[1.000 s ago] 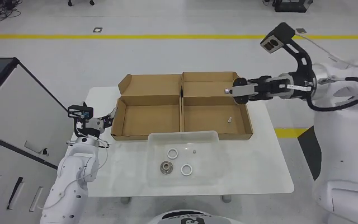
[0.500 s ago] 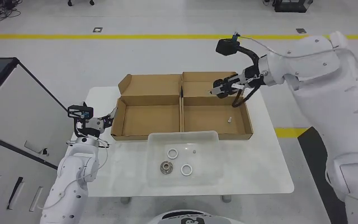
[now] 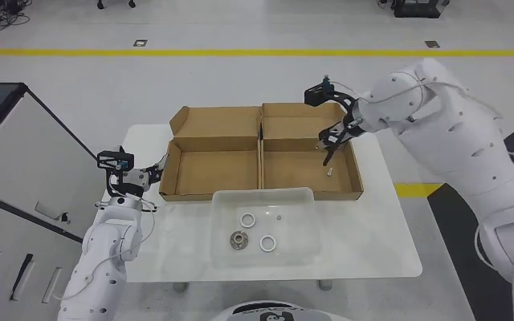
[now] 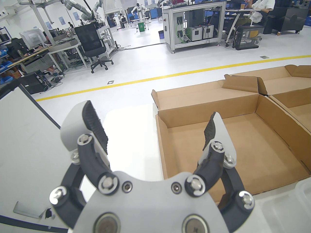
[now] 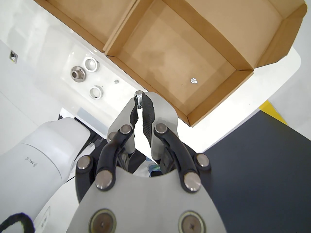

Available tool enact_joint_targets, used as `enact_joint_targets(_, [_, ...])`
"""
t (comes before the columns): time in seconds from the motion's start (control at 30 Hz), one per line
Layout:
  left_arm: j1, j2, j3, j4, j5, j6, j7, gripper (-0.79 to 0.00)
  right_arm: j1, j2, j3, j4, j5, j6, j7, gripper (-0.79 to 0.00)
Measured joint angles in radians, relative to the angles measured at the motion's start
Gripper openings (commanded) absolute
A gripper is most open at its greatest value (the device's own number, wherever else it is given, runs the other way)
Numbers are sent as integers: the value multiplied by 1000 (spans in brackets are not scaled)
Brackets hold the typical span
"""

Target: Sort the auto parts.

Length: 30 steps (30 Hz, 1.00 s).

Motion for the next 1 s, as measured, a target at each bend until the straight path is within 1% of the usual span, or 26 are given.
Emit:
enact_joint_targets(0.07, [0,0,0,0,0,0,0,0,4,-10,-33,21,-26,0,-3,-785])
enact_joint_targets(0.23, [0,0,0,0,0,0,0,0,11,-41,-108,65,-114,-1,-54,-785])
enact_joint_targets(0.37, [0,0,0,0,0,0,0,0,21,-75,-179,118,-185,-1,-72,-785])
enact_joint_targets(0.77, [0,0,0,0,0,0,0,0,15,-175,-310,298,-259,-24,-125,-785])
enact_joint_targets(1.0, [0,0,0,0,0,0,0,0,-11,-225,-339,409,-261,3,-183,-785])
